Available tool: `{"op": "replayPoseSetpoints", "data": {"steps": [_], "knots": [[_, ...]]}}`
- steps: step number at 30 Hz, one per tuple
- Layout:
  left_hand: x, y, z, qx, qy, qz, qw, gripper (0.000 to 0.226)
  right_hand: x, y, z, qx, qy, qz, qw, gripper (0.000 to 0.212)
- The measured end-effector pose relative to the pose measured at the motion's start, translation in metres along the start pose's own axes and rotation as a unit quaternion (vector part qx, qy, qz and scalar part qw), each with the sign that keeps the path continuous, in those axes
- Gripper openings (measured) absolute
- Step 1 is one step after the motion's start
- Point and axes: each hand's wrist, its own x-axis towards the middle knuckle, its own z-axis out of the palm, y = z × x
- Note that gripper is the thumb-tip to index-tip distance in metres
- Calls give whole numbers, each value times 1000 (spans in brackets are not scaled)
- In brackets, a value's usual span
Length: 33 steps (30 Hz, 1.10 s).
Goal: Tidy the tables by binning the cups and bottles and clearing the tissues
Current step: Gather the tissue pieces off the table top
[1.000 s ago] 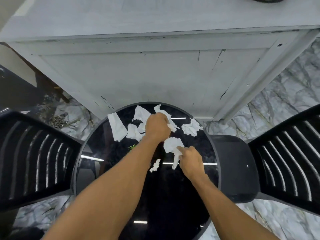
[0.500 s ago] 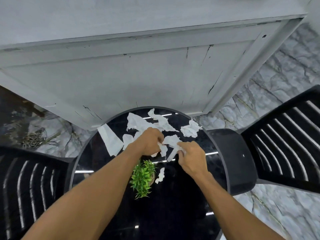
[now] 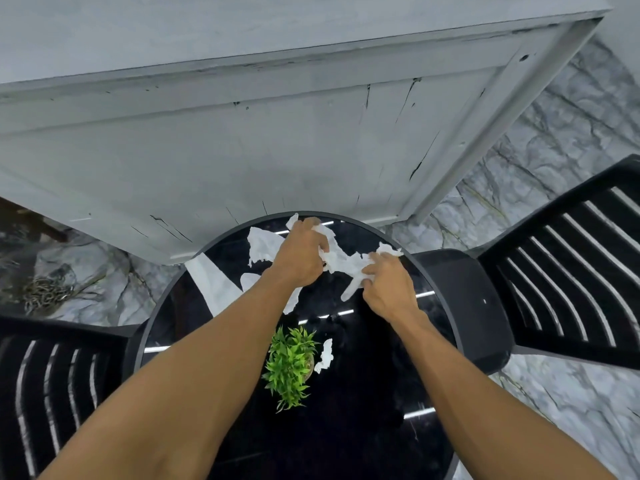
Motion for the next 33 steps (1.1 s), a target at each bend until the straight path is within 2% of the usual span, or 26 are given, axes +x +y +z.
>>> {"op": "replayPoseSetpoints", "data": {"steps": [4,6,9,12,14,17,20,23,24,26,28,31,33], "knots": [[0,4,8,37,-57,-9,998,29,0,-1,3,32,1,27,999,18],[-2,8,9,19,-53,-12,998,32,-3,-5,2,36,2,22,999,22],[-6,11,-2,-79,15,-29,996,28,-8,-9,5,57,11,-4,998,30],[-12,5,-25,-198,108,-76,971,36,-12,-9,12,87,20,-34,995,32],[-16,-7,-36,-236,146,-125,953,38,-13,-13,16,101,32,-50,993,30],[-23,-34,-32,-203,148,-192,949,22,-13,-20,19,102,2,-13,995,23],[-31,-52,-14,-147,111,-198,963,28,-20,-27,19,70,-46,0,996,19],[-34,-53,-4,-116,98,-189,970,31,-35,-34,15,47,-116,-4,992,62],[-34,-52,-3,-115,92,-188,971,31,-40,-37,15,24,-140,-17,990,71],[-35,-48,-7,-132,107,-177,970,27,-48,-40,17,-8,-168,-35,985,76],[-38,-43,-16,-168,140,-173,960,23,-48,-40,22,-17,-163,-39,986,62],[-47,-37,-39,-210,170,-168,948,16,-40,-42,29,10,-105,-45,993,13],[-60,-36,-56,-230,184,-166,941,17,-33,-45,34,30,-76,-43,996,20]]}}
